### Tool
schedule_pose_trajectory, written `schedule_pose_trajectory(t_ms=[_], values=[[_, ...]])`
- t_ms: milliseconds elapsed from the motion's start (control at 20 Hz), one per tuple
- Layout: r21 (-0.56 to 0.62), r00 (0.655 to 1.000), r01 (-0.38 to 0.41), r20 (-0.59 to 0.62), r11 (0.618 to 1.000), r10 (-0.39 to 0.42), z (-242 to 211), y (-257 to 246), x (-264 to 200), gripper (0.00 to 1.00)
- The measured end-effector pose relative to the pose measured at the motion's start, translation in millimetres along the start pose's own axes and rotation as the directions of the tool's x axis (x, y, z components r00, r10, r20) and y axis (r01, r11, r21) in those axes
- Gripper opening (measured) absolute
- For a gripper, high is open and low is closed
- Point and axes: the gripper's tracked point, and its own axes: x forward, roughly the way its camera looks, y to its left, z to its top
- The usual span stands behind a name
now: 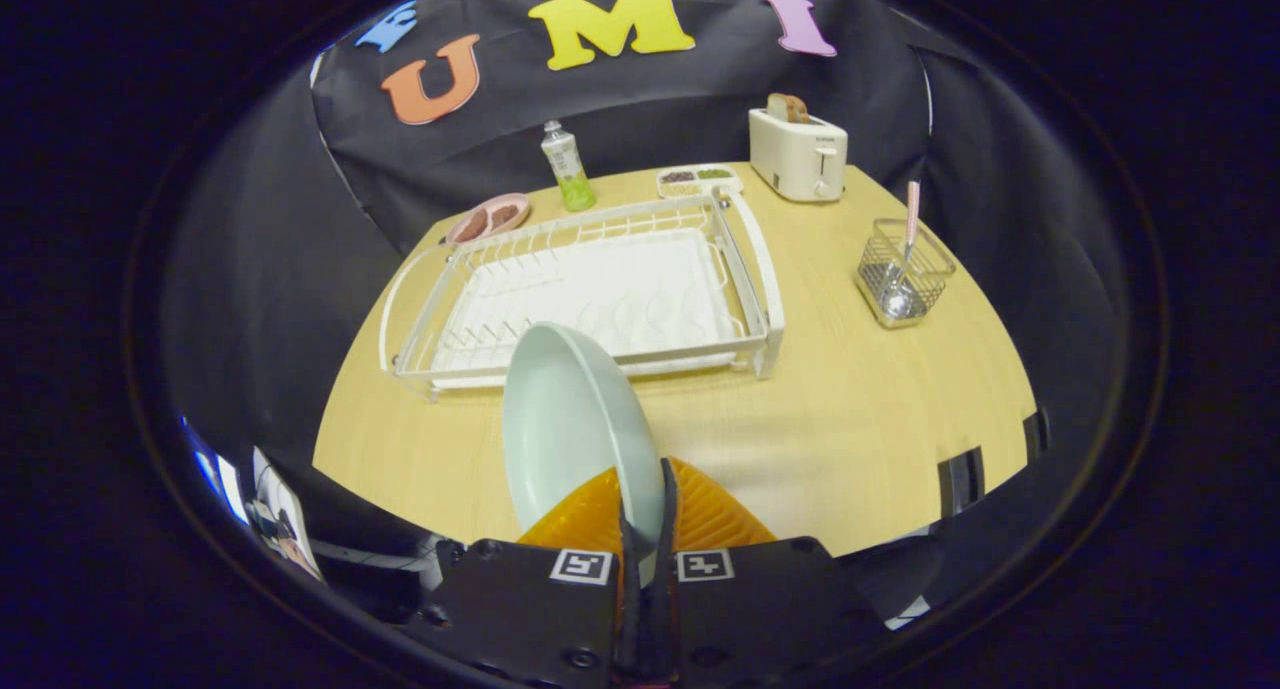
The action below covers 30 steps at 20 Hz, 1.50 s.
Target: Take the plate from the dish rack, then take the spoon from the basket and place it into the plate.
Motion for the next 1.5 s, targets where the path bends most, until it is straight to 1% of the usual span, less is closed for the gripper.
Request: schedule_pose_trajectory(t_ms=[50,100,200,300,500,600,700,750,800,900,950,1000,1100,1250,1300,1350,1400,1450,1500], values=[[0.004,1.000,-0.008,-0.002,1.000,0.008,-8,-5,5,0.10],[0.019,0.999,-0.038,0.009,0.999,0.037,-13,-6,9,0.10],[0.070,0.997,-0.076,0.009,0.995,0.076,-20,-16,15,0.10],[0.103,0.995,-0.099,0.000,0.990,0.099,-23,-23,20,0.13],[0.094,0.992,-0.127,0.001,0.987,0.127,-25,-32,28,0.15],[0.108,0.993,-0.113,-0.011,0.988,0.115,-31,-43,34,0.20],[0.122,0.997,-0.067,-0.033,0.990,0.071,-37,-56,43,0.26],[0.126,0.996,-0.067,-0.046,0.990,0.073,-40,-58,46,0.31],[0.127,0.995,-0.075,-0.056,0.989,0.082,-42,-58,48,0.32],[0.127,0.997,-0.056,-0.052,0.990,0.064,-43,-68,48,0.32],[0.134,0.997,-0.057,-0.036,0.989,0.063,-41,-73,48,0.29],[0.139,0.997,-0.074,-0.013,0.988,0.076,-39,-74,47,0.30],[0.153,0.996,-0.085,0.050,0.985,0.079,-31,-84,43,0.51],[0.158,0.985,-0.047,0.170,0.986,0.020,-10,-109,33,0.78],[0.137,0.977,-0.055,0.209,0.989,0.025,-3,-110,27,0.82],[0.105,0.970,-0.074,0.238,0.992,0.048,3,-110,23,0.89],[0.074,0.964,-0.083,0.258,0.994,0.062,7,-113,18,0.93],[0.062,0.957,-0.073,0.285,0.995,0.052,15,-121,14,0.98],[0.067,0.949,-0.054,0.315,0.996,0.030,23,-132,10,0.98]])
